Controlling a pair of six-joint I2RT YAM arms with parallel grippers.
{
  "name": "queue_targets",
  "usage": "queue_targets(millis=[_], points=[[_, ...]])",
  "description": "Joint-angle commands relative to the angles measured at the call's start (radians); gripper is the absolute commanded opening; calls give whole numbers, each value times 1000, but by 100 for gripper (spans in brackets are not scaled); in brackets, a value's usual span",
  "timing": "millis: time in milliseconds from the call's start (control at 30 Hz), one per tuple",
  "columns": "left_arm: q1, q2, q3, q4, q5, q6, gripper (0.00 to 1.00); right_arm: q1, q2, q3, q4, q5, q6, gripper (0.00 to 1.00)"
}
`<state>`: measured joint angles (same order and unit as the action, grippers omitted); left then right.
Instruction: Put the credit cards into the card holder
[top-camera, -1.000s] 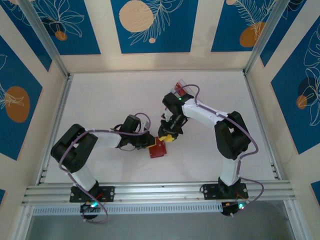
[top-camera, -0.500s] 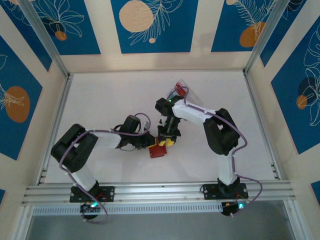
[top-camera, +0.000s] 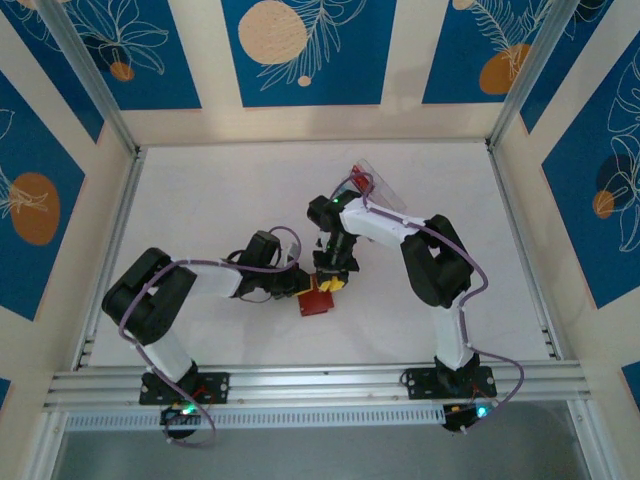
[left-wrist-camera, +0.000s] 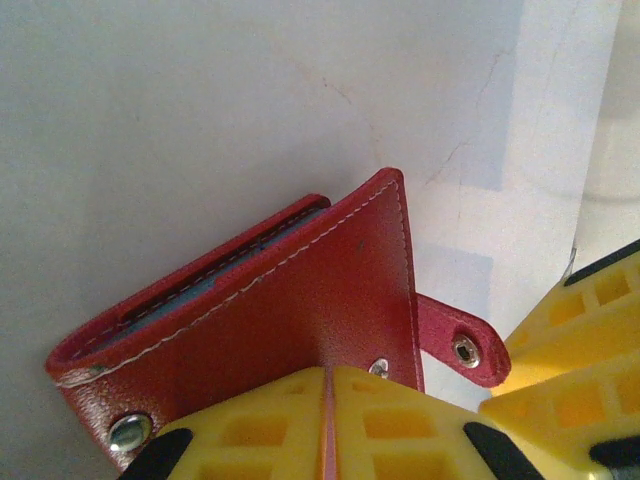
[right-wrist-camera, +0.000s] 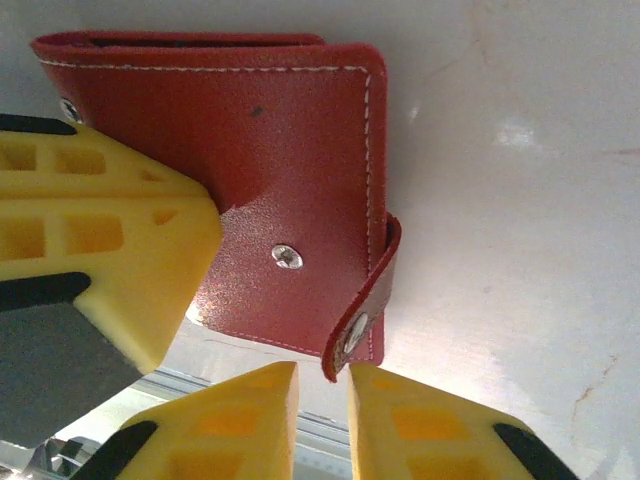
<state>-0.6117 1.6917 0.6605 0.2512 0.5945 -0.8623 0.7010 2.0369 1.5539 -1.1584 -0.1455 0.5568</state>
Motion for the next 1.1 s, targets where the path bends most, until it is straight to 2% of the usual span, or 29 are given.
queue_targets(millis=[0,500,1067], points=[[0,37,-31,-26,-16,-3,10,0,16,23,-31,4,0,16],[-2,53,-42,0,-11,-10,10,-3,17,14,-2,-23,-38,0],[0,84,-62,60,9,-19,10,-7,48,5,40,-136,-112,0]])
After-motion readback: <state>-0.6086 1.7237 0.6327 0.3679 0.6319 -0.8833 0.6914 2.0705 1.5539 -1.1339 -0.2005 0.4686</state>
